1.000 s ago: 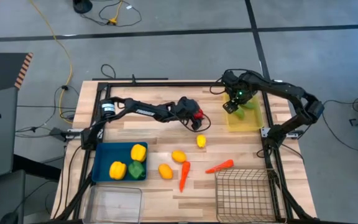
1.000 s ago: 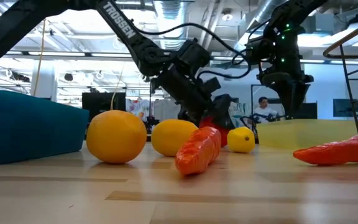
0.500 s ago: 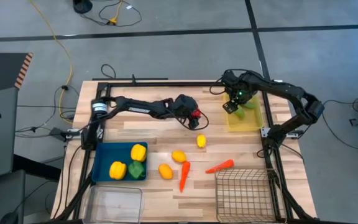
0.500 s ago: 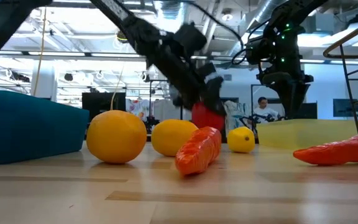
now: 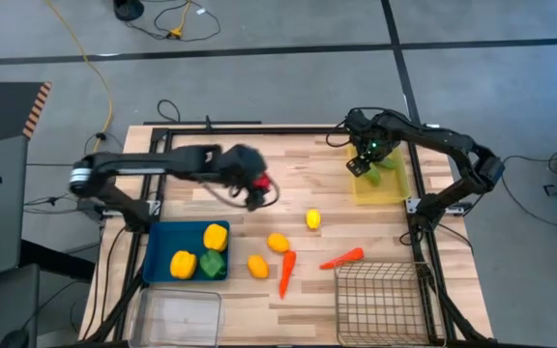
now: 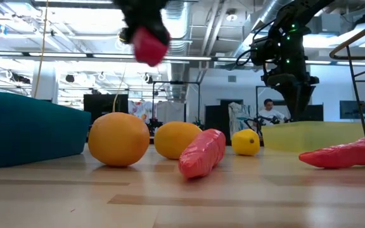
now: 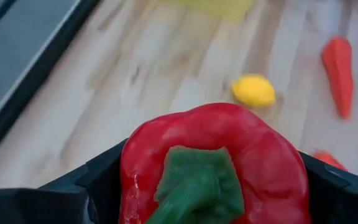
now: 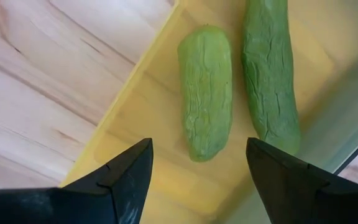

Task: Sort produce into baskets
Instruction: Put the red bell pepper into the blue bin

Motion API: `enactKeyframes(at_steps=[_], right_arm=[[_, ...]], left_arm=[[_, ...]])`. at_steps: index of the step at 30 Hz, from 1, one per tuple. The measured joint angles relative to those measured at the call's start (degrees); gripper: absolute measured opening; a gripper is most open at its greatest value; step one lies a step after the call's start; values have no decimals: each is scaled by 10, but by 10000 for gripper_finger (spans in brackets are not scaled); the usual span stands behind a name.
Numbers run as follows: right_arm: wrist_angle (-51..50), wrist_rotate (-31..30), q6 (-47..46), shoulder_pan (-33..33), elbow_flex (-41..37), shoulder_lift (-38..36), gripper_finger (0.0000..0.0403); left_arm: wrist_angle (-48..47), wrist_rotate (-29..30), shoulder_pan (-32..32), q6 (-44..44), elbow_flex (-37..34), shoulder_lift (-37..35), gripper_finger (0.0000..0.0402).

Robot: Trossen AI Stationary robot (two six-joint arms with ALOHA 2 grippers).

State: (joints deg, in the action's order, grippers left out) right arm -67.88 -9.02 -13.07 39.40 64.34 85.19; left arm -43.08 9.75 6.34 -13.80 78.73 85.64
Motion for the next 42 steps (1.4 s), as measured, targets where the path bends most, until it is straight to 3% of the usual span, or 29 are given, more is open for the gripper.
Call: enactKeyframes(at_steps=[3,11,20,26,32,42], right_arm=[[7,0,0,0,0,0,286],[13,0,0,0,0,0,286],[13,0,0,0,0,0,286],[13,0,0,0,0,0,286],[13,0,0,0,0,0,286],[13,0,0,0,0,0,286]], left_arm=[[-42,35,-47,-59,-41,-54,303],[-43,95,-171,-278,-208,-193,303],[-70,64,-255,-469,-333,-291,311],[-128,40,-276,-505,-341,-315,311],[-212,43,-293,-534,-341,-286,311],[-203,34,-293,-472,-341,-226,311]])
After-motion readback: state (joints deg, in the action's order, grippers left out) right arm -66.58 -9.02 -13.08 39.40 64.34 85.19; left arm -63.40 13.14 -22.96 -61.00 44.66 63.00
